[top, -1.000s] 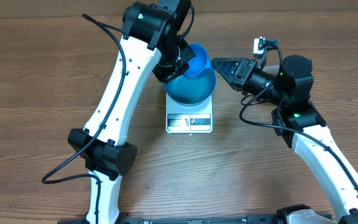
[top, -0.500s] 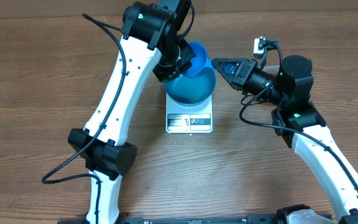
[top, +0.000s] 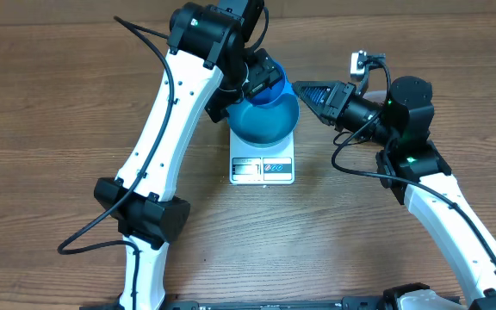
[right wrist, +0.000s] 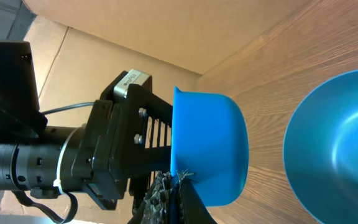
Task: Scoop item into bowl and weigh 150g on scale
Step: 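Grasp the blue scoop handle with the right gripper, release left gripper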
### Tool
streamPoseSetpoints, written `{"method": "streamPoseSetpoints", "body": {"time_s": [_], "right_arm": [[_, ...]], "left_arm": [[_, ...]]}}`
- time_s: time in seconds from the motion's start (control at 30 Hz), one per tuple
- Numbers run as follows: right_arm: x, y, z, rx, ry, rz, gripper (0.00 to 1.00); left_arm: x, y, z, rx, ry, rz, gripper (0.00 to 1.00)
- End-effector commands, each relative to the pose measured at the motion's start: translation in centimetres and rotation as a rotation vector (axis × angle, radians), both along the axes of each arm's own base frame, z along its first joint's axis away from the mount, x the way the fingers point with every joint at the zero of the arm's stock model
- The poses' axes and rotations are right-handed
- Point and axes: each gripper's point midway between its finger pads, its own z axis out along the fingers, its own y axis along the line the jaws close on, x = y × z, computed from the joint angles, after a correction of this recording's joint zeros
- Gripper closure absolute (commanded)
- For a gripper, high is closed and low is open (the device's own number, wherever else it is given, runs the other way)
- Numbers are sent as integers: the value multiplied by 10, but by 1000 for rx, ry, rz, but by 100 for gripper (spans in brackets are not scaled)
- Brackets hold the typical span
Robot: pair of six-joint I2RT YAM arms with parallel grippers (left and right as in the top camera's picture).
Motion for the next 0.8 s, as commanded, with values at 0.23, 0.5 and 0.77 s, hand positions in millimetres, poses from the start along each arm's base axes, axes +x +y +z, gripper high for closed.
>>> {"method": "streamPoseSetpoints", "body": {"time_s": [0.23, 0.5, 0.77], "right_arm": [[4, -6, -11, -68, 14, -45, 96], [4, -8, -18, -152, -50, -38, 96], [6, -12, -15, -166, -57, -62, 96]], "left_arm": [[-16, 17, 98, -52, -320, -156, 1], [-39, 56, 149, 82, -512, -194, 1], [-45, 90, 165, 248, -585, -175, 1]]}}
